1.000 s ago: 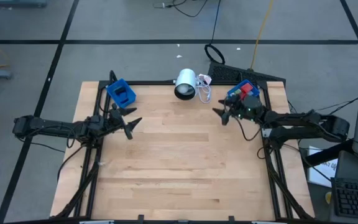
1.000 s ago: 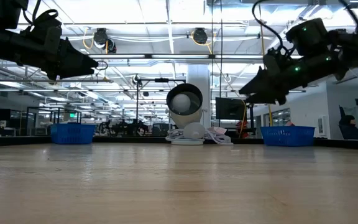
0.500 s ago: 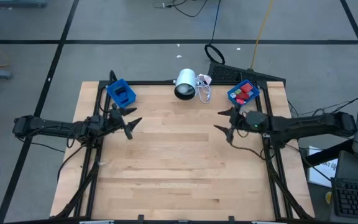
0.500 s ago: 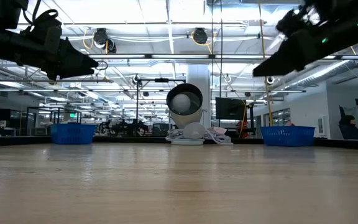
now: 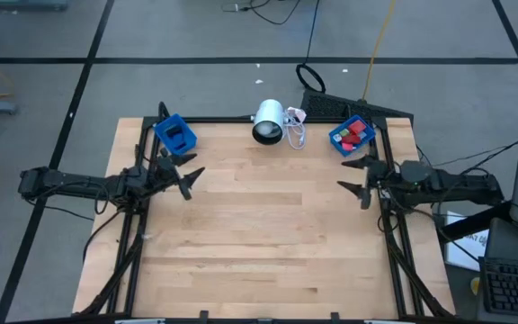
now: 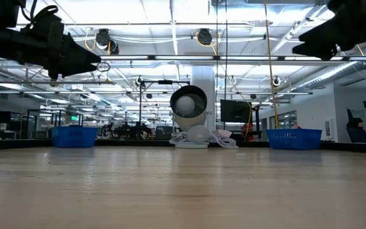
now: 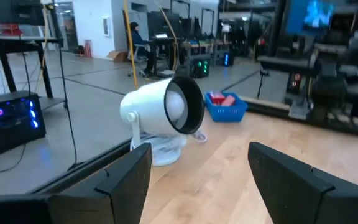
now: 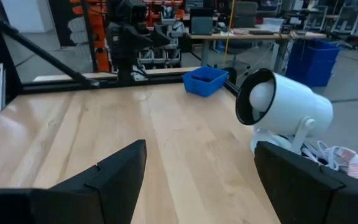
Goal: Pick & Place Office items
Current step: Return to Home Position
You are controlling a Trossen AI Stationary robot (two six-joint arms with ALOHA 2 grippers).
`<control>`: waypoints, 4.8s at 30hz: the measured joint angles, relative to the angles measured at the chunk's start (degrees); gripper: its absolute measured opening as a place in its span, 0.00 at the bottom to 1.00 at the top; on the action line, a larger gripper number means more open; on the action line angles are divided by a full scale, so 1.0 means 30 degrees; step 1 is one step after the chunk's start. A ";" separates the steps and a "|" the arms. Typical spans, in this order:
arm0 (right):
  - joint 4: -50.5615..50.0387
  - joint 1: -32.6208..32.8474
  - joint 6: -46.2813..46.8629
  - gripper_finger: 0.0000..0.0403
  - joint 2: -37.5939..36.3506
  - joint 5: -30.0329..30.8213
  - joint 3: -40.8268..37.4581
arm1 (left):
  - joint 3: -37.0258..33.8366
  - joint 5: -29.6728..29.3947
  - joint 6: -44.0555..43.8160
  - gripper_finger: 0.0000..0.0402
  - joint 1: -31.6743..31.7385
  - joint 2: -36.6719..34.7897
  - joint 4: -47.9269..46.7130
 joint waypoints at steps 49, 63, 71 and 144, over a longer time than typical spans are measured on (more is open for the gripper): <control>0.6246 -0.0006 -0.0991 0.72 -0.3371 -0.4031 -0.7532 | 0.0022 0.5855 -0.0555 0.68 -0.0780 -0.8750 -0.9275; 0.6371 -0.0006 -0.0492 0.72 -0.2780 -0.3986 -0.7570 | 0.0022 0.5838 -0.0533 0.68 -0.0780 -0.8750 -0.9224; 0.6777 -0.0011 -0.0492 0.72 -0.2636 -0.3964 -0.7572 | 0.0022 0.5838 -0.0533 0.68 -0.0780 -0.8744 -0.9195; 0.6777 -0.0014 -0.0488 0.72 -0.2604 -0.3979 -0.7592 | 0.0022 0.5823 -0.0544 0.68 -0.0787 -0.8746 -0.9213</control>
